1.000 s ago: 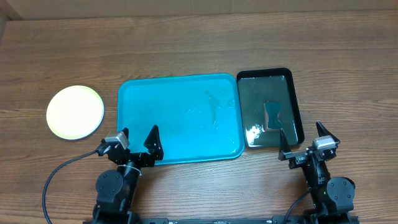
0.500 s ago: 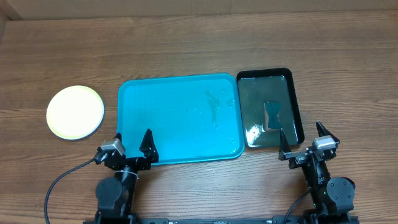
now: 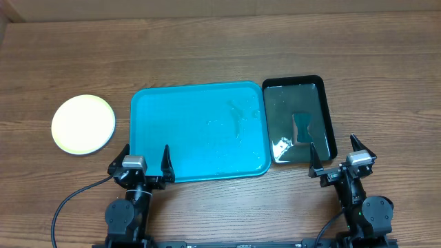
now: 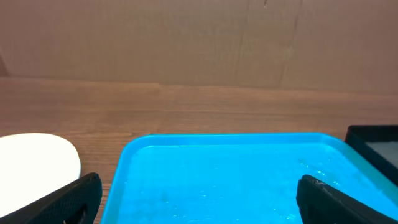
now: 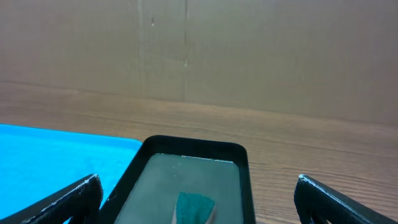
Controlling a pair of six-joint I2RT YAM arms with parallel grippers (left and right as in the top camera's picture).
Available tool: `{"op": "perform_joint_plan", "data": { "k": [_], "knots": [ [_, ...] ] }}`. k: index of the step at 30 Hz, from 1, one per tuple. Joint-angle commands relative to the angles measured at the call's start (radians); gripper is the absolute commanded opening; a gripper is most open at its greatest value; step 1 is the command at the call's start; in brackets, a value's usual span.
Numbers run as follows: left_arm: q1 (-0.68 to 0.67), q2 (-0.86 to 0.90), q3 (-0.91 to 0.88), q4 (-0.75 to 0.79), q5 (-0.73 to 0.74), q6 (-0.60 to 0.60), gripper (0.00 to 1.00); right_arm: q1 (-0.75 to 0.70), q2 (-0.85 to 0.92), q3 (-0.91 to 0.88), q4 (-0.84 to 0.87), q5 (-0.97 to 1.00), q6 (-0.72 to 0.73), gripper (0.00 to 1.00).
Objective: Clean dirty plates on tray and stack at the side
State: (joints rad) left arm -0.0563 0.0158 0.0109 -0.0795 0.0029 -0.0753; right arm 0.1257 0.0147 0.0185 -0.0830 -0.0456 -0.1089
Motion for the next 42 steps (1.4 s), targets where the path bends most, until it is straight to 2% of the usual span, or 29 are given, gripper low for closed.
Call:
{"op": "perform_joint_plan", "data": {
  "k": [1,7,42],
  "knots": [
    [0.014,-0.013,-0.006,0.002,-0.01,0.064,1.0,-0.003,-0.012,-0.011,0.003,0.002,-0.003,1.0],
    [0.064,-0.013,-0.006,0.002,-0.01,0.064,1.0,-0.003,-0.012,-0.011,0.003,0.002,-0.003,1.0],
    [0.064,-0.012,-0.006,0.002,-0.01,0.064,1.0,-0.003,-0.012,-0.011,0.003,0.002,-0.003,1.0]
  ]
}}
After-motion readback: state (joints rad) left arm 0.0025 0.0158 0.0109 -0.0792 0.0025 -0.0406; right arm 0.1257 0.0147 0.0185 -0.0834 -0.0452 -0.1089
